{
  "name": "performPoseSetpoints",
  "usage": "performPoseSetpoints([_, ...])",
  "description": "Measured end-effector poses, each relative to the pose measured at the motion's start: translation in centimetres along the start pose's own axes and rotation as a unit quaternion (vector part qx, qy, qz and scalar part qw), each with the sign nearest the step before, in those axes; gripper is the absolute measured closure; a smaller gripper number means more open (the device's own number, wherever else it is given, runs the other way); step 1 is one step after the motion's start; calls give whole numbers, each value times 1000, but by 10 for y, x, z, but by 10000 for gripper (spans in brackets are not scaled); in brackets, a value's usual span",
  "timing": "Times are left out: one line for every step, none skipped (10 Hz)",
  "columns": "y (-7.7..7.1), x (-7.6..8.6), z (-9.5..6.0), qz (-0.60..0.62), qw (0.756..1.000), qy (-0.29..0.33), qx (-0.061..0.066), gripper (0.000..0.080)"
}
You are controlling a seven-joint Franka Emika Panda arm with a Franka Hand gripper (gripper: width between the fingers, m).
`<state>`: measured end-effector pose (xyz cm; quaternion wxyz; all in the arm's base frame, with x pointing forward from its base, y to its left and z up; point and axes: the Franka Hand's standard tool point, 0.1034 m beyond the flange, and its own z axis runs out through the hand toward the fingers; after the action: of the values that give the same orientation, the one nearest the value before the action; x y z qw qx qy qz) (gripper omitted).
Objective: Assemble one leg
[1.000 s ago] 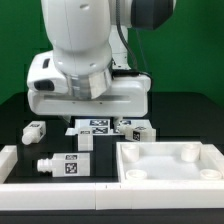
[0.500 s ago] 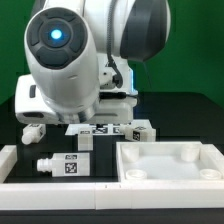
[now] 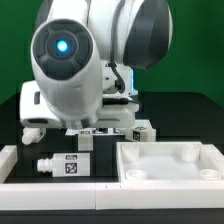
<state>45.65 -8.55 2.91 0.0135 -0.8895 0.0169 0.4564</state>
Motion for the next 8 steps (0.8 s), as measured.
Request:
performPoseSetpoints([-1, 2, 5, -1, 1000, -3, -1, 150])
performPoseSetpoints([0, 2, 3, -1, 1000, -1, -1, 150])
performPoseSetpoints([0, 2, 3, -1, 1000, -1, -1, 150])
performPoseSetpoints([0, 2, 3, -1, 1000, -1, -1, 150])
performPoseSetpoints([-1, 2, 6, 2, 1000, -3, -1, 150])
performPoseSetpoints([-5, 0, 20, 18, 1000, -22, -2, 150])
performPoseSetpoints([-10, 0, 30, 26, 999, -46, -3, 150])
performPoseSetpoints([-9, 3, 27, 22, 999, -41, -3, 150])
